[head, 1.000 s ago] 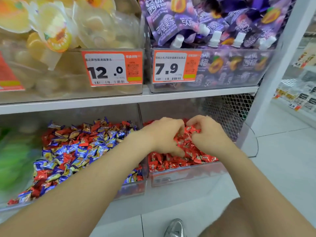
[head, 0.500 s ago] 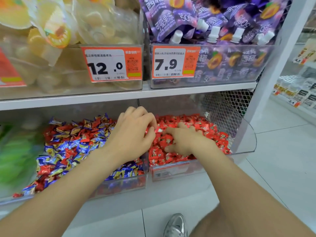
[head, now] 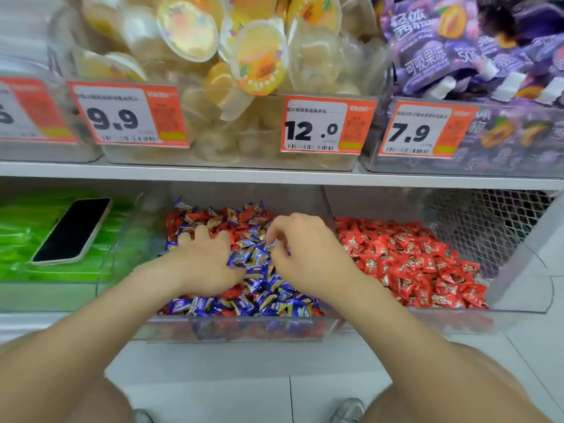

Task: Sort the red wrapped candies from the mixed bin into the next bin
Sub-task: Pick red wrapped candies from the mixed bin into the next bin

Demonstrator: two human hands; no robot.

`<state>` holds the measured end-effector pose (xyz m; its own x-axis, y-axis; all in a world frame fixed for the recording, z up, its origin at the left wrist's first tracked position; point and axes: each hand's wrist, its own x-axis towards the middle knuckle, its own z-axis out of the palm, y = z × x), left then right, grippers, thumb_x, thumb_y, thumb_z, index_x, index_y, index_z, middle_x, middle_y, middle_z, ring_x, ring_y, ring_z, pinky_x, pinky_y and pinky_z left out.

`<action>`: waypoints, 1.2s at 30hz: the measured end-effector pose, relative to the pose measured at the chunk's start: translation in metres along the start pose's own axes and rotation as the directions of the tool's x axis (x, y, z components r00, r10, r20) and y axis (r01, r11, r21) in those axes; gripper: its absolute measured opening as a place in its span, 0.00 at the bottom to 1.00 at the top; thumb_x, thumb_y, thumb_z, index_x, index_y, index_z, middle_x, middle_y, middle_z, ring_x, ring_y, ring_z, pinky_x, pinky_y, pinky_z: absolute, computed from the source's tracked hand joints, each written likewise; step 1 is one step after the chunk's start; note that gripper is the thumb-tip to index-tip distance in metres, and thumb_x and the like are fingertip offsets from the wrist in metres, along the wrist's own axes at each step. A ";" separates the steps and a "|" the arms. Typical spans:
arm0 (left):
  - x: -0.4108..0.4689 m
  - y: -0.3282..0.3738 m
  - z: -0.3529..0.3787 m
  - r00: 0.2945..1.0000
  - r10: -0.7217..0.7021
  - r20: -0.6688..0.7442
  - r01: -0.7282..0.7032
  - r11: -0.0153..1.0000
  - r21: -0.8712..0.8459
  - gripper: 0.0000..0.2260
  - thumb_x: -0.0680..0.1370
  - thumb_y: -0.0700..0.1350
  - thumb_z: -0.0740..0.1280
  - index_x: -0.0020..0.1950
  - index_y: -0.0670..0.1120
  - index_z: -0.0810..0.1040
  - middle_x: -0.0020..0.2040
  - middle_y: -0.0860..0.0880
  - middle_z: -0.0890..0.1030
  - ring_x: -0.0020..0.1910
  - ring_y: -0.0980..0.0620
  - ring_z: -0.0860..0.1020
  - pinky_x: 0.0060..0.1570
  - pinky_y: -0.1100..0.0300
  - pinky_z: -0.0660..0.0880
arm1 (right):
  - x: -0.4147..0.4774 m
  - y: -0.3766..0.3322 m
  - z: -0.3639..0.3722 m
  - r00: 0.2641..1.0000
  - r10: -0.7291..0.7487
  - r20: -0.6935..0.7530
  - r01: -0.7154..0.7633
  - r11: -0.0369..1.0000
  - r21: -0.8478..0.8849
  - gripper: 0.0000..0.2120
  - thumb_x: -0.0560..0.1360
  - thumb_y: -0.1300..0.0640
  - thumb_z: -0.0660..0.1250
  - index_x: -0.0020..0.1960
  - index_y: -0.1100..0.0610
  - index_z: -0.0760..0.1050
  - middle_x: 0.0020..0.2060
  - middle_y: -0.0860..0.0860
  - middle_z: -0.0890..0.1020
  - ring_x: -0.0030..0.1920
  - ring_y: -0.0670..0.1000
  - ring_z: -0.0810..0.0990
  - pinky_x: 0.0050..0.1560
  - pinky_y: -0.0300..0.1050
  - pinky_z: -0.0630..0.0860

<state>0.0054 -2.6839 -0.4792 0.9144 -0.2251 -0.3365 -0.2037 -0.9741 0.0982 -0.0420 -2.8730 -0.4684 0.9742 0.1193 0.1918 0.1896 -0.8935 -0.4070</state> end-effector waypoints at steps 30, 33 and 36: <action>0.091 -0.038 0.004 0.990 -0.131 0.056 0.112 0.471 -0.875 0.15 0.87 0.57 0.57 0.51 0.51 0.78 0.50 0.53 0.81 0.56 0.51 0.77 0.60 0.55 0.73 | 0.125 -0.032 0.060 0.742 0.226 0.631 -0.466 0.851 0.242 0.10 0.66 0.61 0.64 0.36 0.53 0.62 0.33 0.50 0.64 0.36 0.52 0.61 0.38 0.47 0.59; 0.083 -0.035 0.002 0.988 -0.141 0.066 0.123 0.450 -0.885 0.13 0.87 0.53 0.58 0.52 0.49 0.78 0.52 0.52 0.80 0.55 0.51 0.76 0.53 0.56 0.73 | 0.112 -0.030 0.054 0.704 0.214 0.678 -0.512 0.814 0.274 0.14 0.64 0.60 0.65 0.31 0.50 0.59 0.33 0.49 0.65 0.36 0.51 0.62 0.39 0.48 0.60; 0.073 -0.039 -0.006 0.996 -0.058 0.061 0.076 0.316 -0.946 0.16 0.86 0.54 0.61 0.64 0.44 0.80 0.60 0.46 0.85 0.61 0.47 0.82 0.67 0.47 0.77 | 0.106 -0.025 0.052 0.821 0.178 0.542 -0.437 0.808 0.396 0.06 0.64 0.62 0.68 0.38 0.57 0.71 0.33 0.53 0.71 0.35 0.53 0.69 0.36 0.48 0.65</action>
<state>0.0823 -2.6626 -0.5021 0.9017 -0.1689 -0.3981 0.3363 -0.3051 0.8910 0.0625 -2.8156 -0.4844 0.9004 0.1737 -0.3989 -0.2234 -0.6021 -0.7665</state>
